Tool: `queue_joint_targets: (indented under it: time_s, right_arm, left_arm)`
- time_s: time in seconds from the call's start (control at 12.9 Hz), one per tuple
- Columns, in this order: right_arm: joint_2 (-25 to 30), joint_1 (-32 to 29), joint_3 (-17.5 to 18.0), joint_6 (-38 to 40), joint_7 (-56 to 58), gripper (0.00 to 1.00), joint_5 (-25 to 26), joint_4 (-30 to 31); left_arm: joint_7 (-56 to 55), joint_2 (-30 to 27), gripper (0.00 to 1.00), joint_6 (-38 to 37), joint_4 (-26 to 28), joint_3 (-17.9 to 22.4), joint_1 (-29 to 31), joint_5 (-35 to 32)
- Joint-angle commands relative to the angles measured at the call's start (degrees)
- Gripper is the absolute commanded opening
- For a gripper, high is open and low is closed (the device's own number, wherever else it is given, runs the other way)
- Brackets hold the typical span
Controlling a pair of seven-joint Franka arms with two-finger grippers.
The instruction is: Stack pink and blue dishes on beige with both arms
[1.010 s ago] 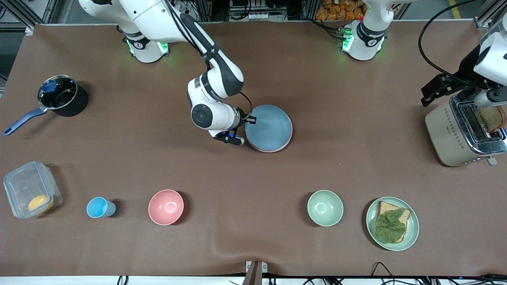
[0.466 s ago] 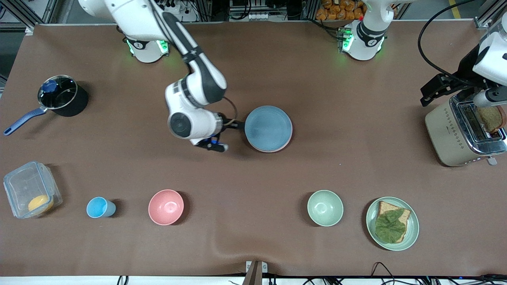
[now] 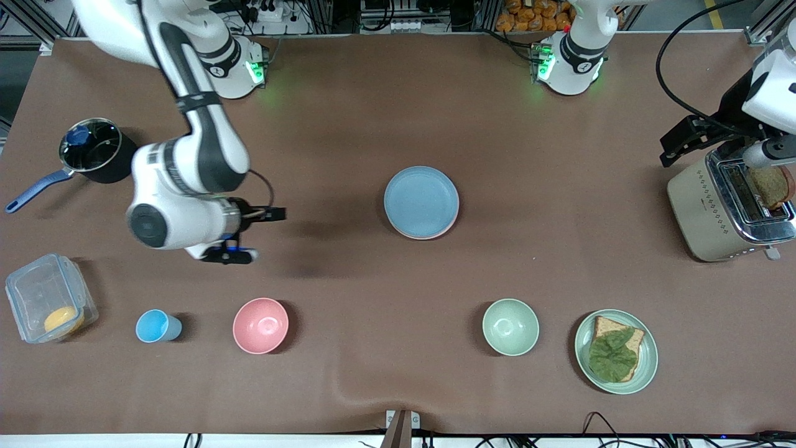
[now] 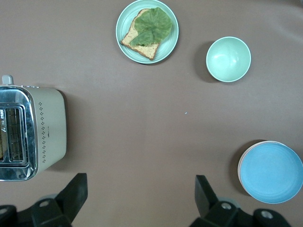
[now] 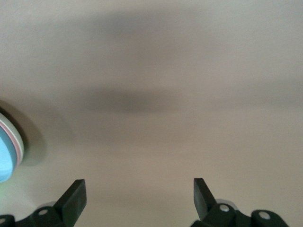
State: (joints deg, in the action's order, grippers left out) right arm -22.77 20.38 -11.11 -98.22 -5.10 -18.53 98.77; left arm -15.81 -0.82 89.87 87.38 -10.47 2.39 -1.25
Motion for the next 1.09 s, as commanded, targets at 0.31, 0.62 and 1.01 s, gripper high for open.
queue_joint_targets:
  time_s: [0.31, 0.62, 1.01]
  right_arm:
    - [12.04, -12.80, 0.91, -0.83, 14.83, 1.00, 10.87, 13.36]
    - [14.76, -15.73, 1.00, -0.04, 19.26, 1.00, 12.11, 14.26]
    - [22.84, -13.44, 1.44, 1.46, 16.96, 1.00, 20.35, 13.29]
  left_arm:
    - [-0.63, -0.50, 1.00, -1.10, -0.45, -0.42, -0.01, 1.07]
    - [-0.63, -0.59, 1.00, -1.54, -0.45, -0.78, -0.01, 1.07]
    - [-0.71, -0.50, 1.00, -1.54, -0.72, -0.78, -0.01, 0.90]
